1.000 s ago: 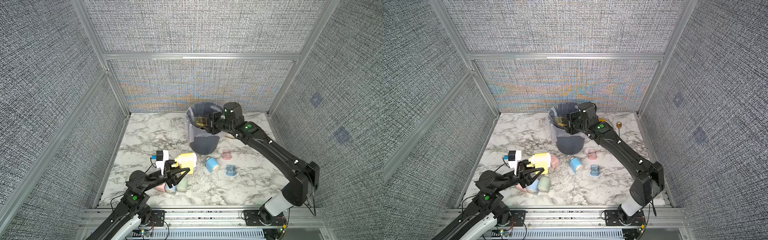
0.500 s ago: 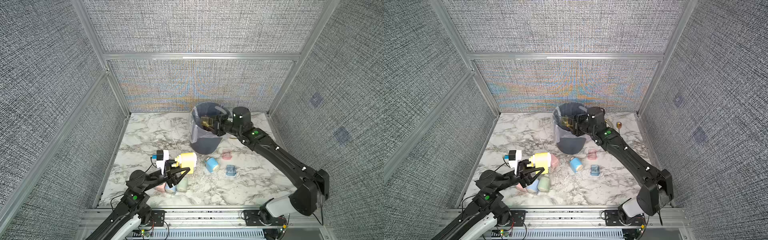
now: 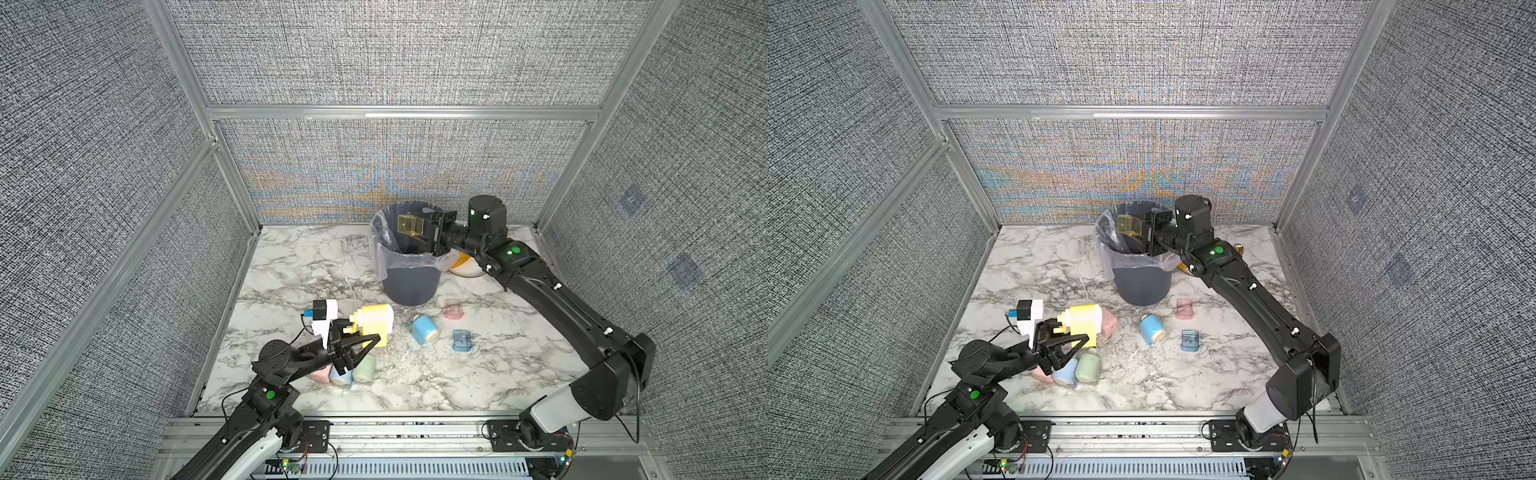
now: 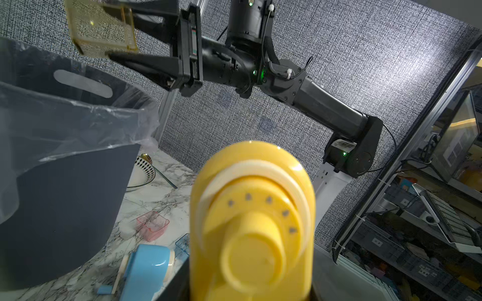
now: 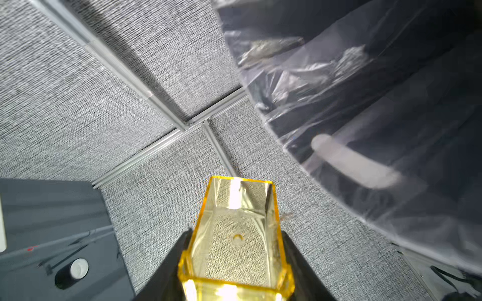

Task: Take out the pencil sharpener tray and clean the shavings
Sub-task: Pour the shavings into the trash bin.

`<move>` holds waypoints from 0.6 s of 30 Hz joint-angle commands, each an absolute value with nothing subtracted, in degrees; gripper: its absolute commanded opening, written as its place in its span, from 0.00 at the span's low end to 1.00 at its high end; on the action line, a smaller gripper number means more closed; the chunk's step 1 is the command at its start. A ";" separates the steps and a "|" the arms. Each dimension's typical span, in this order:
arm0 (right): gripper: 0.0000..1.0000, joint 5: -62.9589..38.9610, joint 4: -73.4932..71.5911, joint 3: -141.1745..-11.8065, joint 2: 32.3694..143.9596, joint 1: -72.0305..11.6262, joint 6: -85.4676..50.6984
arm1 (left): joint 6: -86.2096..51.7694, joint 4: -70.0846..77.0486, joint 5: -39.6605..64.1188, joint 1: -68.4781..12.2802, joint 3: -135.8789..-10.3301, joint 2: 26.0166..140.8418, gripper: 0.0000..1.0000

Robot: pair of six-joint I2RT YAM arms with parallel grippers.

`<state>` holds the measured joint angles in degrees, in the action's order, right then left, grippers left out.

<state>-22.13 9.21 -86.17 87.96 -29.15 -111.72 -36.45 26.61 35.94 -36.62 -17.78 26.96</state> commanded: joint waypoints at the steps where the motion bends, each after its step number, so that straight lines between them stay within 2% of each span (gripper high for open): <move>1: 0.04 -23.25 6.44 -81.31 86.01 -28.78 -115.23 | -36.47 28.65 35.40 -36.52 -17.68 26.78 0.09; 5: 0.03 -23.05 4.31 -77.99 84.87 -28.32 -117.98 | -36.56 29.00 35.70 -36.54 -17.93 27.49 0.09; 12: 0.02 -23.40 7.16 -85.29 86.28 -28.02 -116.11 | -36.64 29.08 35.64 -36.52 -18.13 27.51 0.09; 18: 0.01 -23.68 3.72 -76.77 83.71 -26.84 -118.20 | -36.74 28.52 34.95 -36.56 -17.62 26.44 0.09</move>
<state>-22.85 5.30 -79.57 84.20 -26.98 -115.37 -36.69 26.61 35.68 -36.62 -17.65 26.57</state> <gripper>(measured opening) 0.507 0.502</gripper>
